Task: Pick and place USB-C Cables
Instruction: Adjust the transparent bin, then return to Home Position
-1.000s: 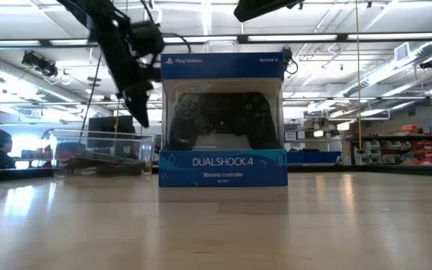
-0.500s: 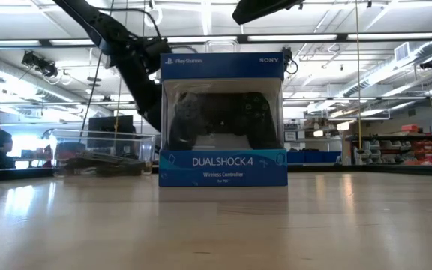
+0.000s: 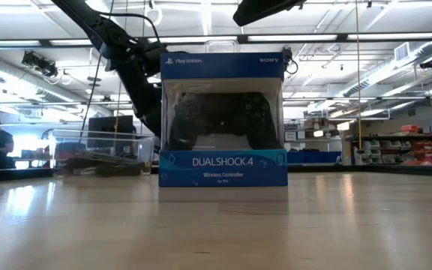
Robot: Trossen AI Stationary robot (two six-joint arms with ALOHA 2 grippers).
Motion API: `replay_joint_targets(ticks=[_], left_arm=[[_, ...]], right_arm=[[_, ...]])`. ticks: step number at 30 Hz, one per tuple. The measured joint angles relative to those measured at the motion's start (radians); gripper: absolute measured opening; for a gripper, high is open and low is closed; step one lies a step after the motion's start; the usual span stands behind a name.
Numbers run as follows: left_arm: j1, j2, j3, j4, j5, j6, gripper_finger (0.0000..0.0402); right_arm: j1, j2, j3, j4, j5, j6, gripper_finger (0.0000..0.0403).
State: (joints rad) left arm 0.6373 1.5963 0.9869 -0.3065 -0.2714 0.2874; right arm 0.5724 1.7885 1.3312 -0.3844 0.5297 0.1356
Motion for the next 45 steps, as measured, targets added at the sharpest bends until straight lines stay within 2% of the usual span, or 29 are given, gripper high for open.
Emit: replay_joint_targets(ticks=[5, 16, 26, 34, 40, 42, 45], left_arm=[[0.0, -0.002, 0.003, -0.024, -0.07, 0.01, 0.0048], [-0.001, -0.002, 0.003, -0.057, -0.084, -0.05, 0.0048], [-0.02, -0.032, 0.001, -0.117, 0.006, -0.119, 0.0048], [-0.076, -0.197, 0.115, -0.322, 0.001, -0.127, 0.0048], [-0.158, -0.364, 0.132, -0.375, 0.146, -0.198, 0.0048], [-0.209, -0.418, 0.121, -0.377, 0.198, -0.216, 0.0048], [-0.316, -0.497, 0.075, -0.332, 0.219, -0.262, 0.0048]], right_arm=[[0.0, 0.0, 0.0, -0.012, 0.0, 0.0, 0.0089], [0.0, 0.0, 0.0, -0.015, 0.0, 0.003, 0.0089], [0.0, 0.0, 0.0, -0.016, 0.0, 0.003, 0.0089], [0.0, 0.0, 0.0, -0.024, 0.004, 0.019, 0.0089], [0.0, 0.0, 0.0, -0.008, 0.048, 0.019, 0.0089], [0.0, 0.0, 0.0, -0.001, 0.053, 0.018, 0.0089], [-0.004, 0.0, 0.0, 0.016, 0.053, 0.015, 0.0089]])
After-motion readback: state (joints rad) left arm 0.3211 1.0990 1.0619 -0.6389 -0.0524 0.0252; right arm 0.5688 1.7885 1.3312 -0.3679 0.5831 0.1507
